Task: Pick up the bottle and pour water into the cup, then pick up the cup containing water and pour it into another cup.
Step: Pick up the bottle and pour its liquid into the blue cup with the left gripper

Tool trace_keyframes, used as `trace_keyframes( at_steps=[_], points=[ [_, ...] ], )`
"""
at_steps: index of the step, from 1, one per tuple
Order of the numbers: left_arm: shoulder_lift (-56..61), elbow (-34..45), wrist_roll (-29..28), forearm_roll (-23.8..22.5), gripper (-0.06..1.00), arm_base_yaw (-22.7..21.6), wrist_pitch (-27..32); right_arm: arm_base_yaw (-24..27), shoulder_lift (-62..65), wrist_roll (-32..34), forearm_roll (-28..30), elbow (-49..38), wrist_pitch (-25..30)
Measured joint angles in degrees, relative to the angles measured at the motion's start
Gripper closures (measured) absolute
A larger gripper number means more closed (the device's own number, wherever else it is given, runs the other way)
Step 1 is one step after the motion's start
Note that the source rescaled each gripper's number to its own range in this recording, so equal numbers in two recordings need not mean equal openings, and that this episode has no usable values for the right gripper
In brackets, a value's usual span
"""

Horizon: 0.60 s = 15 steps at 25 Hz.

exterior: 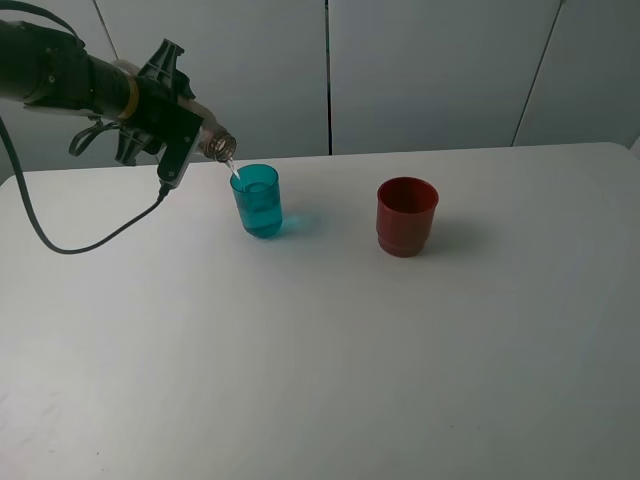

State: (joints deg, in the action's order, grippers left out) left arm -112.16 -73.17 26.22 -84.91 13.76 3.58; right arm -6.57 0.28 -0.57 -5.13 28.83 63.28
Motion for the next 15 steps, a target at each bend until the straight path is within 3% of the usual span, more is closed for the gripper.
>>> trace_keyframes(
  at_steps=[15],
  points=[
    [0.0, 0.0, 0.0, -2.6, 0.94, -0.6, -1.8, 0.0, 0.0, 0.0, 0.0, 0.0, 0.0]
  ],
)
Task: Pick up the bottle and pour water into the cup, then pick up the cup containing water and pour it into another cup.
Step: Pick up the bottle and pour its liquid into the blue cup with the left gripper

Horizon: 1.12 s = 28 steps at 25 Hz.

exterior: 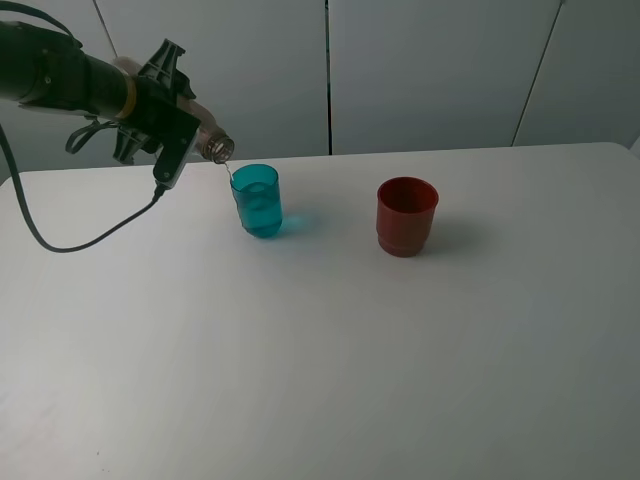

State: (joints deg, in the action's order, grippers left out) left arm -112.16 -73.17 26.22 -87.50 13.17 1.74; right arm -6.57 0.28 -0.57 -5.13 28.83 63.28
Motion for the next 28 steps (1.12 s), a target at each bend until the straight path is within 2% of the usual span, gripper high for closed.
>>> trace_keyframes(
  at_steps=[10, 20, 24, 28],
  points=[
    [0.0, -0.3, 0.0, -0.2, 0.94, 0.0, -2.7, 0.0, 0.0, 0.0, 0.0, 0.0, 0.0],
    [-1.3, -4.7, 0.0, -0.4, 0.94, 0.0, -4.4, 0.0, 0.0, 0.0, 0.0, 0.0, 0.0],
    [-1.8, -4.7, 1.6, -0.4, 0.94, 0.0, -4.7, 0.0, 0.0, 0.0, 0.0, 0.0, 0.0],
    [-2.1, -4.7, 2.5, -2.5, 0.94, 0.0, -5.0, 0.0, 0.0, 0.0, 0.0, 0.0, 0.0]
  ],
)
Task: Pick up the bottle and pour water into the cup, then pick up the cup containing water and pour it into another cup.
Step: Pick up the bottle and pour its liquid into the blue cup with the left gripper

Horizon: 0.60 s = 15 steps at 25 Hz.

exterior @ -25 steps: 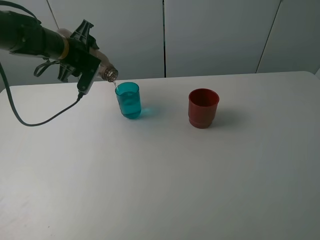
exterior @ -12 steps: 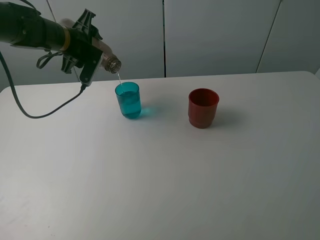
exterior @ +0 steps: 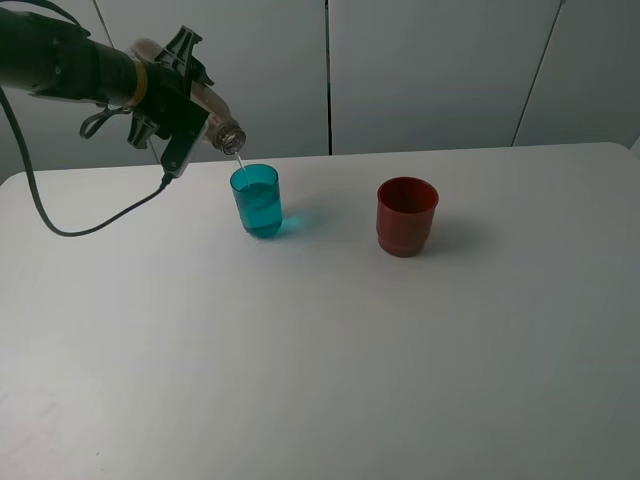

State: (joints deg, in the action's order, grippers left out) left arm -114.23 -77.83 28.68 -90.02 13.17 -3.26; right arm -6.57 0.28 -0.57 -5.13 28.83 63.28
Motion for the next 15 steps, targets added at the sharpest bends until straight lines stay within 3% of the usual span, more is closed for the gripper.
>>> trace_keyframes(
  at_steps=[6, 15],
  points=[
    [-0.9, 0.0, 1.1, -2.8, 0.94, 0.0, -0.4, 0.0, 0.0, 0.0, 0.0, 0.0, 0.0],
    [-1.0, 0.0, 1.7, -3.4, 0.94, 0.1, -1.1, 0.0, 0.0, 0.0, 0.0, 0.0, 0.0]
  ],
)
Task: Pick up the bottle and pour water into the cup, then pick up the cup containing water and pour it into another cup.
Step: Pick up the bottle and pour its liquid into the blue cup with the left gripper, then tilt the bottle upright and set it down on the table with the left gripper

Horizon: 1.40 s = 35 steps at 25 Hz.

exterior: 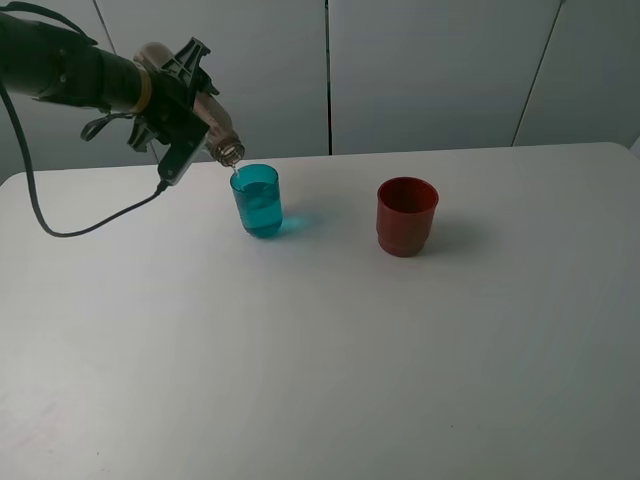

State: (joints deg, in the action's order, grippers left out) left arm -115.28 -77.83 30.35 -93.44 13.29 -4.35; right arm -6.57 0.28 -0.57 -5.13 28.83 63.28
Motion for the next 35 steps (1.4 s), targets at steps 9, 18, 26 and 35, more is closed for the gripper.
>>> trace_keyframes(
  at_steps=[9, 18, 26, 35],
  points=[
    [0.0, 0.0, -0.1, 3.0, 0.94, 0.7, -1.7, 0.0, 0.0, 0.0, 0.0, 0.0, 0.0],
    [0.0, 0.0, -12.4, 22.7, 0.94, 1.4, -2.1, 0.0, 0.0, 0.0, 0.0, 0.0, 0.0],
    [3.8, 4.1, -38.8, 29.4, 0.94, 0.5, -6.5, 0.0, 0.0, 0.0, 0.0, 0.0, 0.0],
    [8.9, 25.0, -41.7, 43.0, 0.94, -11.8, -34.9, 0.0, 0.0, 0.0, 0.0, 0.0, 0.0]
  ],
)
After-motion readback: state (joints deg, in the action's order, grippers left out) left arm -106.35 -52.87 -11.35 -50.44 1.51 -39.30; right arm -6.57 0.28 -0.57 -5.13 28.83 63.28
